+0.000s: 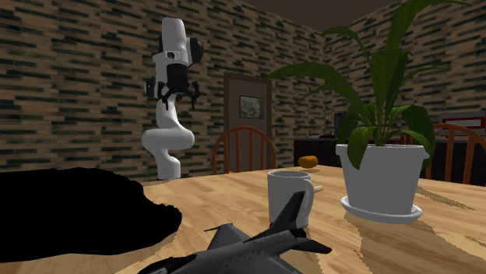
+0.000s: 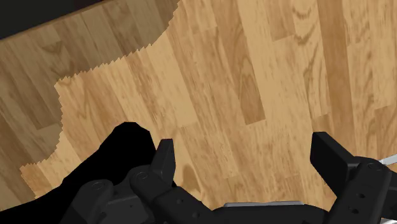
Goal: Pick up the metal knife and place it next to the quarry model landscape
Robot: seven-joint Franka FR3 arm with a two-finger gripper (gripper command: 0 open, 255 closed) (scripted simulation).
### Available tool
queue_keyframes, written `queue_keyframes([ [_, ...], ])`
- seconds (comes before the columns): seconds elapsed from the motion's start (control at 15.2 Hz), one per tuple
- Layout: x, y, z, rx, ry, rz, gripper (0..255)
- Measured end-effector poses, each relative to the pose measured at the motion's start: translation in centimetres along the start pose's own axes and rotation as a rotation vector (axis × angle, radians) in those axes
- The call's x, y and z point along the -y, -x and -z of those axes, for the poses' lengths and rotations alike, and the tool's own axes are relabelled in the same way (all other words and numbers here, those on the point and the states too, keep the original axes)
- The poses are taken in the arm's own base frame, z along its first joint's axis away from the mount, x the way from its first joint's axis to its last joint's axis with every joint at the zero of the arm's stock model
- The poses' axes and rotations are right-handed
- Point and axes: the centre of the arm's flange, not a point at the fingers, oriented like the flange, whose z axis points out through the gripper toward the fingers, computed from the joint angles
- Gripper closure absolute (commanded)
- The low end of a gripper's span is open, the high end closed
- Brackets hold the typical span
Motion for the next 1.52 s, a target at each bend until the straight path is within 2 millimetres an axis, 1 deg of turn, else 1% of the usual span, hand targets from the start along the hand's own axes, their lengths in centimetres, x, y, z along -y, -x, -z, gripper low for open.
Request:
queue_keyframes([
  [0.07, 0.0, 0.0, 0.0, 0.000, 0.000, 0.000, 0],
  [0.2, 1.4, 0.3, -0.6, -0.001, 0.003, -0.035, 0],
  [0.4, 4.9, -0.2, -2.7, -0.002, 0.010, -0.119, 0],
  [0.53, 7.0, -0.1, -3.9, -0.004, 0.015, -0.181, 0],
  [0.66, 9.8, -0.1, -5.1, -0.005, 0.020, -0.242, 0],
  [0.86, 13.3, -1.1, -6.8, -0.008, 0.027, -0.336, 0],
  [0.92, 14.1, -1.4, -7.6, -0.008, 0.030, -0.368, 0],
  [0.99, 15.7, -1.7, -8.4, -0.009, 0.032, -0.397, 0],
  [1.39, 22.2, -4.5, -12.3, -0.015, 0.046, -0.584, 0],
  [1.52, 23.7, -5.5, -13.5, -0.016, 0.052, -0.648, 0],
])
